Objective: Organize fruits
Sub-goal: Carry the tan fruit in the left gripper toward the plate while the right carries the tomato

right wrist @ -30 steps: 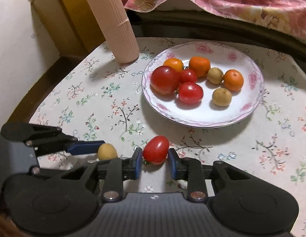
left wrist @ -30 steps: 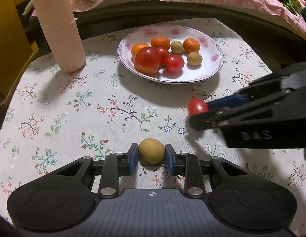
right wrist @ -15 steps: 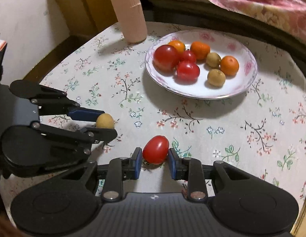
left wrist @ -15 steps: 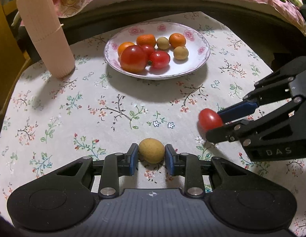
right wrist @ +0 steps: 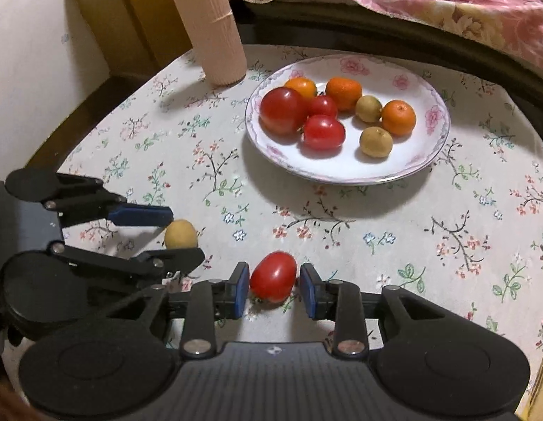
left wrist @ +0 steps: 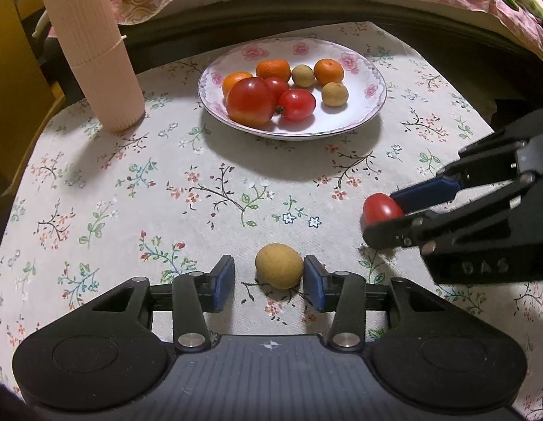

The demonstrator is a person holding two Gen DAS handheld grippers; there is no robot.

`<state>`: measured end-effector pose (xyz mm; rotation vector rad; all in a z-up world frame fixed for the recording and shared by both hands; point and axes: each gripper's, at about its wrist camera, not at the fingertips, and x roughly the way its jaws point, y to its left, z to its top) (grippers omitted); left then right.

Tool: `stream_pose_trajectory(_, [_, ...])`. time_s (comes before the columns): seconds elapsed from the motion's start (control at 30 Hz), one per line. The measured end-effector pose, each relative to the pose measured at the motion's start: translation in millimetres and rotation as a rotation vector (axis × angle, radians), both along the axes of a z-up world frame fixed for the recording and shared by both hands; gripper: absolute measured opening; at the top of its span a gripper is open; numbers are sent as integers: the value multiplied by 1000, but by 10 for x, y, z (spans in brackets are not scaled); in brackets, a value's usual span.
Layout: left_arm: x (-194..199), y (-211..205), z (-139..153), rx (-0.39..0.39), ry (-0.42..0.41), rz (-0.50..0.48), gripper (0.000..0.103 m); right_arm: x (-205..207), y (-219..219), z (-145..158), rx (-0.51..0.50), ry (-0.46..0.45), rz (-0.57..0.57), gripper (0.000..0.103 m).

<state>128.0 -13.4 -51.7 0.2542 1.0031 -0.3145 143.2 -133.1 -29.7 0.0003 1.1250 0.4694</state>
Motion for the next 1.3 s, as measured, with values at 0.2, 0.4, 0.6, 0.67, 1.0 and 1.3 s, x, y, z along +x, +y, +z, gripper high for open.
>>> stream_pose_trajectory(0.2, [9, -8, 7, -16, 16, 10, 40, -25, 30, -13, -26, -5, 5, 31])
stream_pose_trajectory(0.4, [-5, -73, 13, -3, 18, -2, 36, -27, 42, -10, -26, -8, 9, 29])
stream_pose_trajectory(0.6, [5, -108, 44, 2, 7, -10, 36, -43, 61, 33, -25, -19, 20, 29])
stream_pose_trajectory(0.67, [6, -118, 52, 6, 3, -11, 36, -37, 53, 47, -25, -25, 18, 29])
stream_pose_trajectory(1.0, [13, -141, 69, 16, -7, -20, 36, -51, 38, 91, -35, -41, 14, 29])
stream_pose_trajectory(1.3, [16, -173, 129, 30, -31, -31, 35, -49, 24, 154, -42, -61, 8, 29])
